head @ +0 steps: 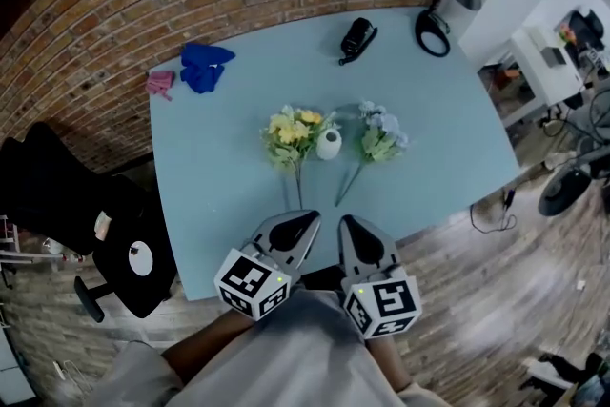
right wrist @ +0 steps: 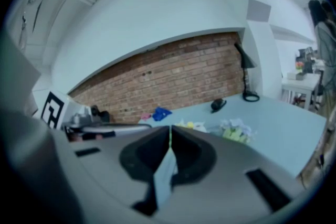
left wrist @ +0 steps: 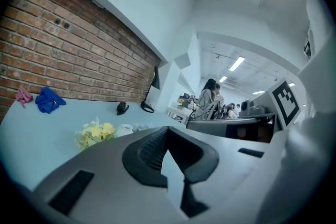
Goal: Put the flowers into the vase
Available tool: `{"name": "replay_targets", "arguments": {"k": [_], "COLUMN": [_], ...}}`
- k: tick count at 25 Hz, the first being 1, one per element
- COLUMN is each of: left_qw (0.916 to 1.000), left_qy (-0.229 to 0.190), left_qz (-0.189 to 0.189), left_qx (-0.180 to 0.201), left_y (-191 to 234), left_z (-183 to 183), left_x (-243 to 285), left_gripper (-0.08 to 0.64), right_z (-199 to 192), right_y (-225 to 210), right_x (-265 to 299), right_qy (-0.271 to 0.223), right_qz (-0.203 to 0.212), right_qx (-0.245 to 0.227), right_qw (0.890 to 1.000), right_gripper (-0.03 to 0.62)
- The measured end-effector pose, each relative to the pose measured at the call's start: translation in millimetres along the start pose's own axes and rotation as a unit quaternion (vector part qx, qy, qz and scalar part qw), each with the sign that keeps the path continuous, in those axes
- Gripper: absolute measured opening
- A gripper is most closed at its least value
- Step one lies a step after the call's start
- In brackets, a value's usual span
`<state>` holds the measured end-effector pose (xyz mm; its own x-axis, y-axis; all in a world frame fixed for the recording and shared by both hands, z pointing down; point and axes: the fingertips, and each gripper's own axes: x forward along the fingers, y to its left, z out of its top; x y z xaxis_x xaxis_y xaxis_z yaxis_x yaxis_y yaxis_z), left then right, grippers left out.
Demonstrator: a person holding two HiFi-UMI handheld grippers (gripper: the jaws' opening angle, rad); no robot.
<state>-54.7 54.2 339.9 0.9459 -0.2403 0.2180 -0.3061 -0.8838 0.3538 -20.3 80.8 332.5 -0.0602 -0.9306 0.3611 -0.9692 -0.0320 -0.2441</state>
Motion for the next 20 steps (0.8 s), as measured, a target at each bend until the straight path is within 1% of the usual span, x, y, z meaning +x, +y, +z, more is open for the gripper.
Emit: {"name": "replay_targets", "arguments": {"k": [6, 10, 13, 17, 20], "left_qw": [0.9996, 0.998, 0.9967, 0.9956, 0.9958], "left_qy": [0.0, 0.001, -0.001, -0.001, 0.005], "left_qz": [0.028, 0.064, 0.081, 0.093, 0.09], "left_qx": [-0.002, -0.002, -0.007, -0.011, -0.015], "left_y": [11.5, 22.3, 27.3, 32.1, 34.2], "left_z": [9.4, 10.1, 9.8, 4.1, -0.6], "left_x": [30.1, 48.6, 61.7, 71.2, 77.9], "left_gripper": [0.02, 0.02, 0.02, 0.02, 0.02], "right_z": [12.3, 14.8, 14.3, 9.5, 2.9], "right_y": [-30.8, -57.5, -73.4, -82.9, -88.0], "right_x": [19.1, 31.1, 39.5, 49.5, 56.8], "right_qy": [0.003, 0.005, 0.011, 0.022, 0.033], "right_qz": [0.016, 0.018, 0.029, 0.041, 0.041], "right_qx": [0.005, 0.014, 0.017, 0.013, 0.016], "right_qw": [1.0, 1.0, 0.999, 0.999, 0.998], "right_gripper": [0.025, 0.025, 0.025, 0.025, 0.025]}}
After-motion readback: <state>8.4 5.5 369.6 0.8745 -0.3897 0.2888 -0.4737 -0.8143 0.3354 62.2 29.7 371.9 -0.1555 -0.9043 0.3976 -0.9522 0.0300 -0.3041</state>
